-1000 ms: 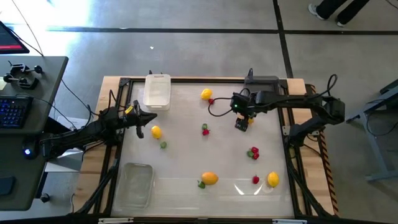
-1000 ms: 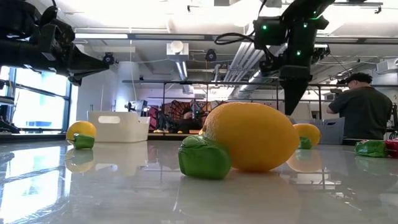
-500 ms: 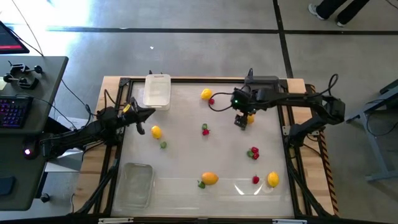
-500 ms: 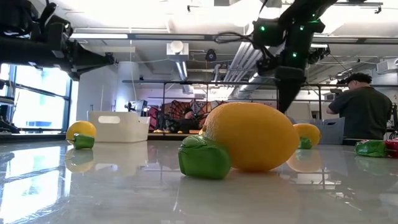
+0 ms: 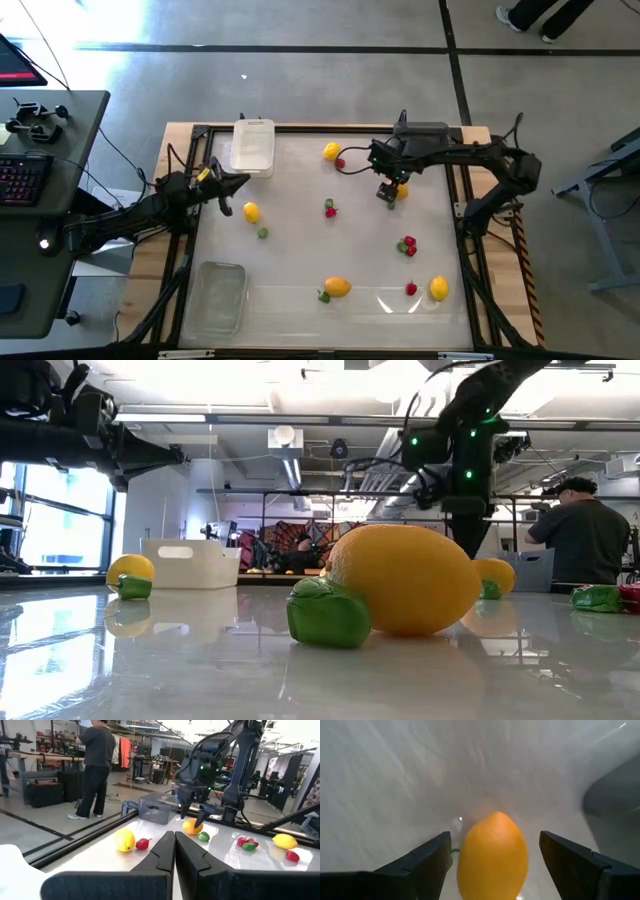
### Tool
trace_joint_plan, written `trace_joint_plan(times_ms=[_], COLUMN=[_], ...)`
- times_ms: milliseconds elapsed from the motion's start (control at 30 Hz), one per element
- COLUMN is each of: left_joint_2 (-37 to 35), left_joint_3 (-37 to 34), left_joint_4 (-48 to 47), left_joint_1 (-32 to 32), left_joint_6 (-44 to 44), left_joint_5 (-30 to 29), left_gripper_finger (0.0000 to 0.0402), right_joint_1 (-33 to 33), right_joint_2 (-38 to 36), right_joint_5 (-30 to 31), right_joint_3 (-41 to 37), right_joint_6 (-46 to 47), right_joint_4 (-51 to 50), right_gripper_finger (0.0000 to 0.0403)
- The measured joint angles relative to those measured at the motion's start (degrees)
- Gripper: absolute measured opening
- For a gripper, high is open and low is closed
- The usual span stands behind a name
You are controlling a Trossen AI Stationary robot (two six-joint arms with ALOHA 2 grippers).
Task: Sort produce into baskets
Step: Put the lemon into the white bin
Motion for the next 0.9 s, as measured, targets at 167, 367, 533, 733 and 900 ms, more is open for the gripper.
trace_joint_plan(times_ms=[167, 367, 533, 733, 900], left_joint_2=[0.0, 0.0, 0.0, 0.0, 0.8], left_joint_3=[0.0, 0.0, 0.0, 0.0, -0.1], left_joint_4=[-0.8, -1.3, -1.5, -4.1, -4.9], left_joint_1=[0.0, 0.0, 0.0, -0.1, -0.1], left_joint_6=[0.1, 3.0, 3.1, -0.6, -0.9], left_joint_5=[0.0, -0.2, -0.2, 1.7, 4.5], left_gripper_finger=[0.0, 0.0, 0.0, 0.0, 0.0], right_joint_1=[-0.1, -0.1, -0.1, -0.4, -0.4], right_joint_2=[2.7, 4.7, 5.0, 5.0, 5.0], right_joint_5=[-0.1, -0.1, -0.1, -0.6, -0.7], right_joint_3=[0.0, 0.0, 0.0, 0.0, 2.4], right_joint_6=[-1.7, -3.3, -3.0, -3.0, -1.9], right_joint_4=[-1.0, -1.4, -0.9, 0.2, 0.8], right_gripper_finger=[0.0296, 0.0293, 0.0262, 0.0194, 0.0183])
